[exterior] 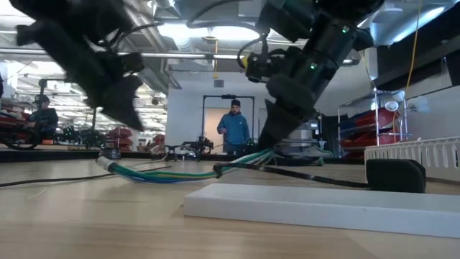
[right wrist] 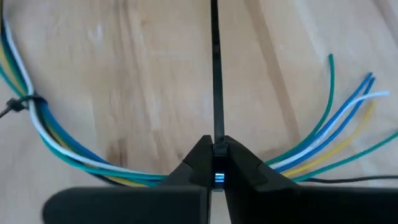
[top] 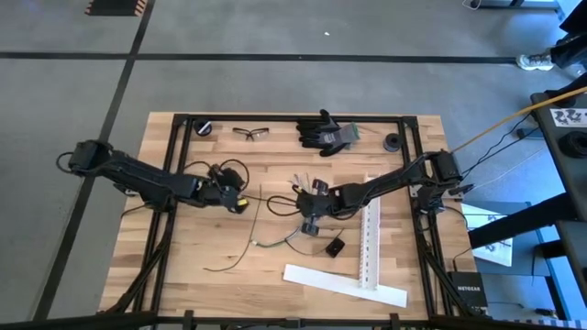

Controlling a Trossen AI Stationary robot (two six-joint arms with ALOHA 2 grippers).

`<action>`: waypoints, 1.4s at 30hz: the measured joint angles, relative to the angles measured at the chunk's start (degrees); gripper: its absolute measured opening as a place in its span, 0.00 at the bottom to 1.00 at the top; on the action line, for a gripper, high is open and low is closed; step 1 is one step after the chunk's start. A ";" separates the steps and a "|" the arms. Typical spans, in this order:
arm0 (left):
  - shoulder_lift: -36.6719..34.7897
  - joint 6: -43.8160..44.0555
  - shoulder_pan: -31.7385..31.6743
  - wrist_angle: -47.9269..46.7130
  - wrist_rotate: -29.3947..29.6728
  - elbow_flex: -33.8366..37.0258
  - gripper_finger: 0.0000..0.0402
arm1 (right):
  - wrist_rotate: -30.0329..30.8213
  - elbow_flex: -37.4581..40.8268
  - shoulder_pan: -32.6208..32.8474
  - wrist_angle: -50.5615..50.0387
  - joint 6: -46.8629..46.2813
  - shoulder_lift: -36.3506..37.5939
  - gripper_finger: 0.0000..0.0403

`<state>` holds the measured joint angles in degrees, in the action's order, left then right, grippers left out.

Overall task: Ziptie cables
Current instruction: Wrap the cable wires with the black zip tie

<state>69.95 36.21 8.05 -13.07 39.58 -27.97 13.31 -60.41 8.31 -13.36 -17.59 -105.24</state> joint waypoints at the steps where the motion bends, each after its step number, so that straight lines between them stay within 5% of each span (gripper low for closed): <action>1: -0.22 -2.84 0.19 1.75 -0.98 -0.48 0.00 | -0.01 0.05 0.03 0.26 0.03 0.03 0.02; 9: -0.45 -15.52 -0.21 12.92 -7.92 -2.89 0.07 | 2.11 0.07 -0.08 6.31 -0.05 0.10 0.07; 15: -0.48 -15.13 -0.38 14.48 -11.14 -2.90 0.28 | 2.03 -1.19 -0.45 8.52 1.63 0.14 0.31; 24: -0.33 -9.89 4.95 15.84 -12.97 -2.24 0.43 | -0.29 -7.61 -0.39 -12.93 8.38 5.61 0.63; 31: 5.88 -13.68 7.70 27.00 -12.94 -2.26 0.43 | -1.52 2.34 -0.03 -3.00 9.07 7.26 0.67; 42: 26.65 -36.08 2.78 33.25 -12.85 -10.16 0.43 | 1.23 11.74 -0.08 13.41 4.65 7.31 0.67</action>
<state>96.60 0.13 10.83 20.18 26.74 -38.13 14.53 -48.67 8.23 0.05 -12.93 -97.93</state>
